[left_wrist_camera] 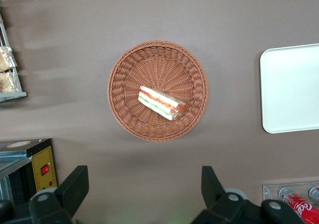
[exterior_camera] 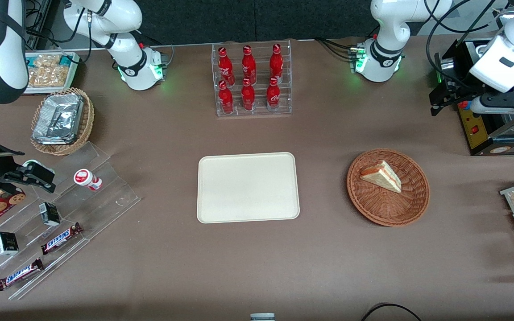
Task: Place sandwich from basket to tray
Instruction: 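Move the left gripper down over the sandwich in the wicker basket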
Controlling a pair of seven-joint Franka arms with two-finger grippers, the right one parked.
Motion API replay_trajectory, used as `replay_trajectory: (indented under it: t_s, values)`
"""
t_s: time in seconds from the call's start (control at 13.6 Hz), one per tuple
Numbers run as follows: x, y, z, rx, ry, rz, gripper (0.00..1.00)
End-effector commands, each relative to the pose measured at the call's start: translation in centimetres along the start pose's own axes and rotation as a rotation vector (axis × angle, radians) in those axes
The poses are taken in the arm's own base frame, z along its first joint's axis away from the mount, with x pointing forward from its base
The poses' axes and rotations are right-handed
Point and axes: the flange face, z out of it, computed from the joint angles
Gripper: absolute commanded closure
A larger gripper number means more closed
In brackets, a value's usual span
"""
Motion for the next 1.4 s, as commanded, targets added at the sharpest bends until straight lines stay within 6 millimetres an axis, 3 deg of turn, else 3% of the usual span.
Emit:
replay_trajectory:
  t_s: [0.0, 0.22, 0.37, 0.74, 0.89, 1.18, 1.33]
  values:
    - [-0.5, -0.2, -0.6, 0.002, -0.009, 0.009, 0.0]
    - [0.2, -0.1, 1.1, 0.0, -0.036, -0.007, 0.0]
    - [2.1, -0.4, 5.2, -0.014, -0.101, -0.119, 0.0]
    - [5.3, -0.2, 15.4, 0.014, -0.141, -0.59, 0.0]
    - [6.2, 0.2, 19.3, 0.023, -0.165, -0.667, 0.0]
    - [4.8, 0.5, 27.4, 0.005, -0.102, -0.829, 0.0]
    - [4.7, 0.6, 30.4, 0.021, -0.131, -0.907, 0.0]
